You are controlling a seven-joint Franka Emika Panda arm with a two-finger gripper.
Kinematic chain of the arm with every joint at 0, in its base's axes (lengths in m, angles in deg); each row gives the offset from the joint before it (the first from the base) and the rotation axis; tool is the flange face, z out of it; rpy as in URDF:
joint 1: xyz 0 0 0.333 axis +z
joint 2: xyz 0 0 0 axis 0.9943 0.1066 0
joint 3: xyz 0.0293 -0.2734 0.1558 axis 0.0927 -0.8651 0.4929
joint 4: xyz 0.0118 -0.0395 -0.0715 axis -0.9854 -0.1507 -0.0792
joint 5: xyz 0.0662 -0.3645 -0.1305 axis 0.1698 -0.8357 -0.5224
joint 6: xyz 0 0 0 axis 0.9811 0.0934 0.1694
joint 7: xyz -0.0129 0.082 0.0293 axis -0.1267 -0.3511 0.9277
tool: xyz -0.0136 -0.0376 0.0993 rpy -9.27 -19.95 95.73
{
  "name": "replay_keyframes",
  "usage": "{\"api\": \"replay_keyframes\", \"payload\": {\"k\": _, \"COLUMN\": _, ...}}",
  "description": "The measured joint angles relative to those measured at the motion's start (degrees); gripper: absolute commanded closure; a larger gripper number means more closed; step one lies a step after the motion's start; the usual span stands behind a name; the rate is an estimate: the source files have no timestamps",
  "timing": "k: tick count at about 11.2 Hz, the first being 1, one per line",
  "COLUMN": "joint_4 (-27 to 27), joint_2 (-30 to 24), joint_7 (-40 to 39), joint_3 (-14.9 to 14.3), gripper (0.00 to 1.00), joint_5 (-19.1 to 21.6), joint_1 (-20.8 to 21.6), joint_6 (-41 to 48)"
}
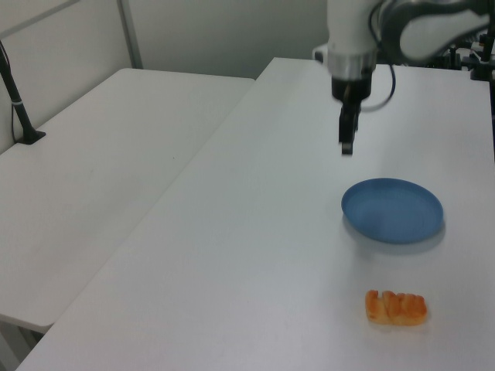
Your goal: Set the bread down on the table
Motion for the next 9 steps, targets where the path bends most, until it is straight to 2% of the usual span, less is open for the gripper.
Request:
{"api": "replay_keyframes", "payload": {"k": 2, "joint_4": 2.5, "joint_2": -3.5, "joint_7": -7.6, "joint_3": -6.7, "gripper": 0.0, "joint_5": 4.1, "joint_1": -0.8, "joint_6": 5.0}}
{"api": "replay_keyframes", "payload": {"k": 3, "joint_4": 3.3, "joint_2": -5.2, "joint_7": -9.8, "joint_3": -8.5, "gripper": 0.0, "joint_5": 4.8, "joint_1": -2.0, "joint_6": 7.0}}
{"api": "replay_keyframes", "payload": {"k": 6, "joint_4": 4.0, "joint_2": -8.7, "joint_7": -11.0, "joint_3": -9.3, "gripper": 0.0, "joint_5": 4.8, "joint_1": -7.0, "joint_6": 10.7}}
{"api": "replay_keyframes", "payload": {"k": 9, "joint_4": 4.1, "joint_2": -9.3, "joint_7": -11.0, "joint_3": -9.3, "gripper": 0.0, "joint_5": 3.7, "joint_1": -9.0, "joint_6": 12.7}}
